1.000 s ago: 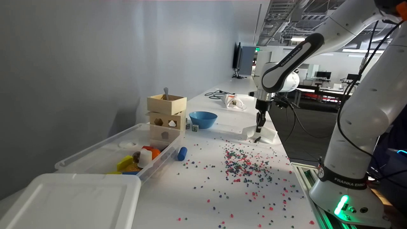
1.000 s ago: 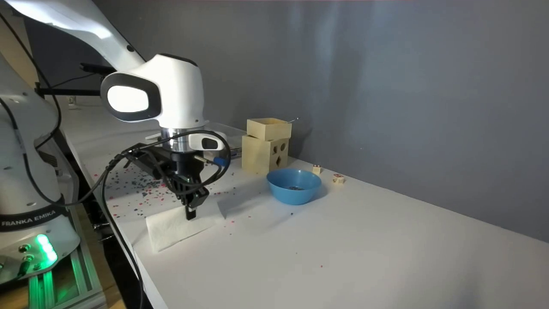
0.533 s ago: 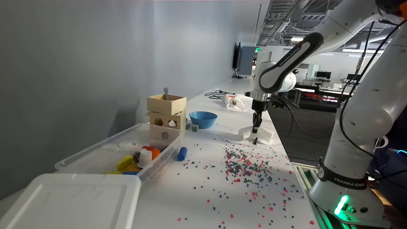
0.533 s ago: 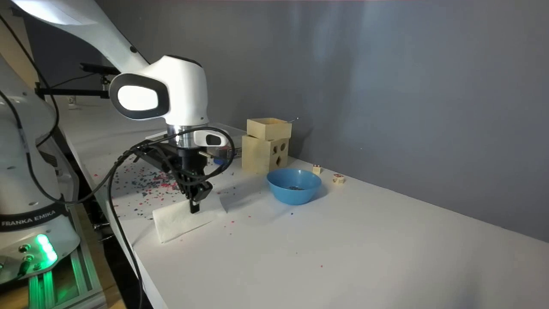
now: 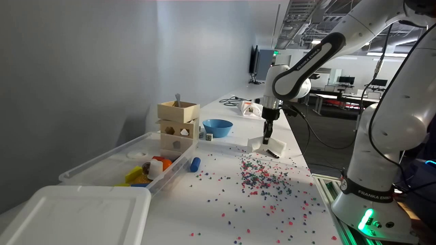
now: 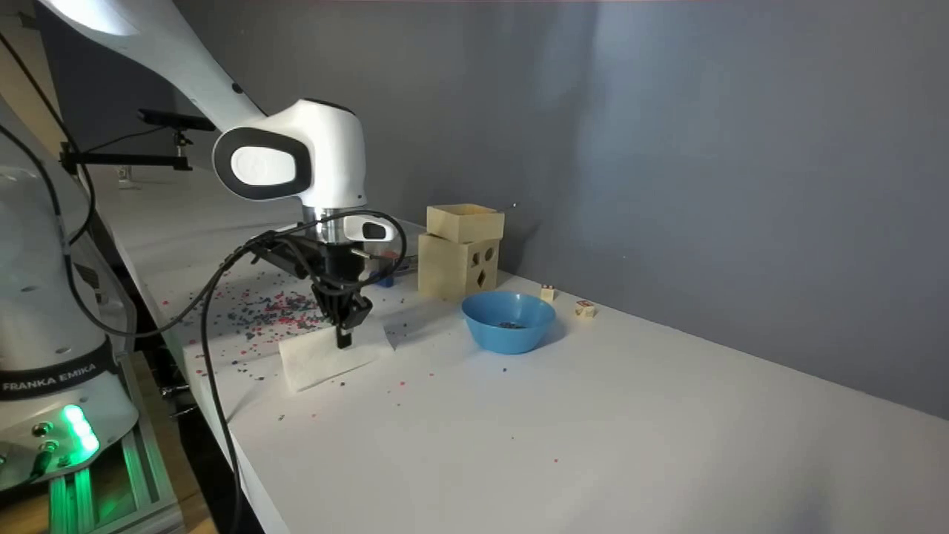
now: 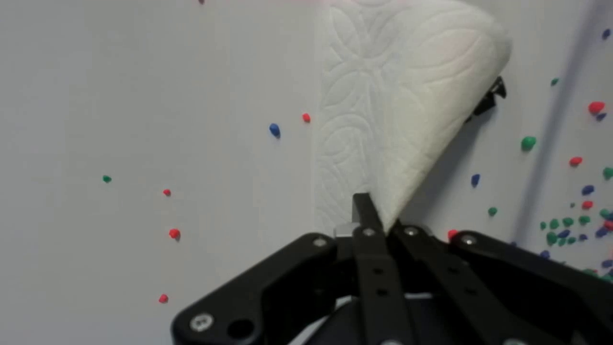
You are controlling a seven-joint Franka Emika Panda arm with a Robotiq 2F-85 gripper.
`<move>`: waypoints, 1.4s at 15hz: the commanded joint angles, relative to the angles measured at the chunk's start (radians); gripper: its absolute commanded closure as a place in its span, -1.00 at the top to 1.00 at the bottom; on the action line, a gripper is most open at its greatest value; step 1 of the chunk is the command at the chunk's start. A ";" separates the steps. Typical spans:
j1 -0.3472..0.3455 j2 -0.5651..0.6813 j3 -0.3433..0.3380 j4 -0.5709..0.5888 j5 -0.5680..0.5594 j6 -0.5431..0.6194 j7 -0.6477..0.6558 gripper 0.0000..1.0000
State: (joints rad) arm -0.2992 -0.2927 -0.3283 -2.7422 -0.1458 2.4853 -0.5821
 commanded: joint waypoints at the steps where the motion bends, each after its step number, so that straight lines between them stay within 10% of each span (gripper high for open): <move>1: 0.011 -0.002 -0.012 0.000 -0.006 -0.003 0.005 -0.99; 8: 0.060 0.007 -0.096 0.063 0.175 -0.078 -0.132 -0.99; 14: 0.003 0.111 -0.150 0.228 0.134 -0.024 -0.218 -0.99; 21: -0.052 0.333 -0.097 0.250 -0.116 0.291 -0.021 -0.99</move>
State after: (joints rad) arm -0.3137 -0.0752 -0.4512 -2.5096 -0.1361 2.6654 -0.7006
